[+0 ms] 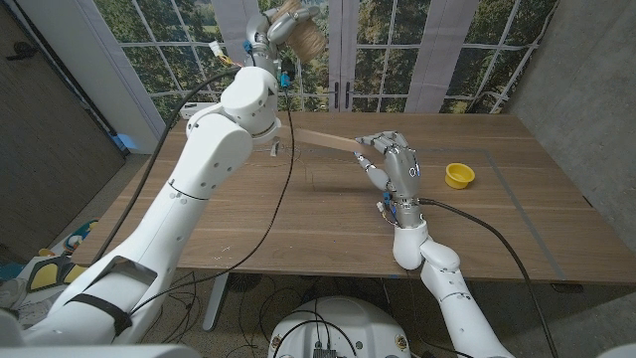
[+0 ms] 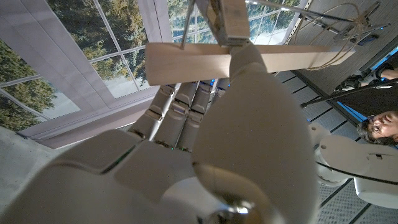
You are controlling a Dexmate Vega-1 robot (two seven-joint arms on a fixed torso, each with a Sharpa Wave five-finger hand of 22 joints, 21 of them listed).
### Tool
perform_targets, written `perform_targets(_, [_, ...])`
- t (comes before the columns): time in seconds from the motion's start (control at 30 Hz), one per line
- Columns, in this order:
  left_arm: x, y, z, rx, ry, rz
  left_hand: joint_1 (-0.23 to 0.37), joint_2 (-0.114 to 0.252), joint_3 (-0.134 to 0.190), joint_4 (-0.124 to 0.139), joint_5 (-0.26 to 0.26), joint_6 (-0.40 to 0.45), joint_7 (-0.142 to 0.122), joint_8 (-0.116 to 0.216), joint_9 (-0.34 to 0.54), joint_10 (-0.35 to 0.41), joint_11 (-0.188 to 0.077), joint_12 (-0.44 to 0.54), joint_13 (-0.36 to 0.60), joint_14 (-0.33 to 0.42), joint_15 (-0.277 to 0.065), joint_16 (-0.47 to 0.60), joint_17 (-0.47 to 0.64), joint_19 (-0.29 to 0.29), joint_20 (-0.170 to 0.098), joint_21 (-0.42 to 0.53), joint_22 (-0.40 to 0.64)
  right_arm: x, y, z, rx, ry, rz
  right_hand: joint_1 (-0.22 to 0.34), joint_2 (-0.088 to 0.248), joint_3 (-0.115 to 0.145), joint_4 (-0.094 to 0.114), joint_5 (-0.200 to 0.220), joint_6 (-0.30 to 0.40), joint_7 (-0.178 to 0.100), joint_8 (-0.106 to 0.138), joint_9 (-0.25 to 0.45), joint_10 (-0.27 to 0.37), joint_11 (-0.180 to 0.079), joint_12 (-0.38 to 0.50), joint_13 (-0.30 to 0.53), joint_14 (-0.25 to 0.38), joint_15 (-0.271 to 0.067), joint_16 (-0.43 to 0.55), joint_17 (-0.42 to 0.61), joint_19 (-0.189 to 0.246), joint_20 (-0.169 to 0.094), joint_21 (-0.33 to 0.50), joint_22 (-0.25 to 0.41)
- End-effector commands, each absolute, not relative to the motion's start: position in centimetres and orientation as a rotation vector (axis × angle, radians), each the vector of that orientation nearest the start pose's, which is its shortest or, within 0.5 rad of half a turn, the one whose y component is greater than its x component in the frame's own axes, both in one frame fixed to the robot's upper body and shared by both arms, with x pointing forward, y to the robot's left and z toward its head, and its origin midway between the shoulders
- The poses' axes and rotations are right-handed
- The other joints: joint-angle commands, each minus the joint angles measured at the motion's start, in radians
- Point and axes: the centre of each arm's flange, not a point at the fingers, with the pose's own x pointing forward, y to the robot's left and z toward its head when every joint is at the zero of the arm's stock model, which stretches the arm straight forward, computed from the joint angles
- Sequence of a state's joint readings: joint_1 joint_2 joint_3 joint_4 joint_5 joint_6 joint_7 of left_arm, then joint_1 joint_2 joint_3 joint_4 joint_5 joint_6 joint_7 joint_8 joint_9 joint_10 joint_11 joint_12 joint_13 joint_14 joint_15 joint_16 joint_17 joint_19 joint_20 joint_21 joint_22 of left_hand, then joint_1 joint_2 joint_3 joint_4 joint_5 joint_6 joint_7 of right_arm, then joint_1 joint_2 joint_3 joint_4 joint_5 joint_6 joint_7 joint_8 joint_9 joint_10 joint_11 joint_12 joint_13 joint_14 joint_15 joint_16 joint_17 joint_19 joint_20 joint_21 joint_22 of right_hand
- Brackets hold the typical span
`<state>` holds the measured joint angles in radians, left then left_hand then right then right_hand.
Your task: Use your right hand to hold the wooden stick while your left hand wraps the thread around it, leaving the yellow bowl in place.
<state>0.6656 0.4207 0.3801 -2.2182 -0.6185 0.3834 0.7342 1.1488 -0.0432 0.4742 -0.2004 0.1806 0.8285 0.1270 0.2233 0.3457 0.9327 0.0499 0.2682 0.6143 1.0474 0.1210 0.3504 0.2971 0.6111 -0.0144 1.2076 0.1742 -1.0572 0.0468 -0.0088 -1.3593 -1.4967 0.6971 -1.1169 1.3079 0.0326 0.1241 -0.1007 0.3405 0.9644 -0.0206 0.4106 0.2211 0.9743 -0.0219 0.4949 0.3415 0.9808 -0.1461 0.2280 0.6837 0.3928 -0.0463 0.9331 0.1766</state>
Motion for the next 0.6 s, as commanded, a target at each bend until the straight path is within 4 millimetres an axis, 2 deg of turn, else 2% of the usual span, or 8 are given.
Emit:
perform_targets(0.03, [43.9,13.5,20.3,-0.189,-0.870,-0.145,0.128,0.172,0.141,0.036,-0.003,0.105,-0.004,-0.002,0.005,0.073,-0.065,-0.003,0.003,0.307,-0.354,-0.001,0.000,0.046,-0.168,0.187,0.005,54.6,-14.2,-6.6,-0.916,-1.469,-0.555,0.113,0.126,0.002,0.008,0.004,0.064,-0.061,0.001,0.135,0.107,-0.056,0.046,0.147,0.007,-0.094,-0.002,0.002,-0.004,-0.100,0.006,0.003])
perform_targets(0.6, [43.5,11.9,18.6,-0.157,-0.875,-0.289,0.128,0.172,0.142,0.036,-0.003,0.106,-0.003,-0.003,0.006,0.075,-0.067,-0.003,0.007,0.308,-0.354,0.002,0.002,0.047,-0.169,0.188,0.005,57.2,-13.6,-5.5,-0.960,-1.398,-0.606,0.114,0.126,0.000,0.008,0.005,0.064,-0.063,-0.002,0.135,0.110,-0.053,0.042,0.148,0.007,-0.094,-0.003,0.002,-0.007,-0.100,0.010,0.003])
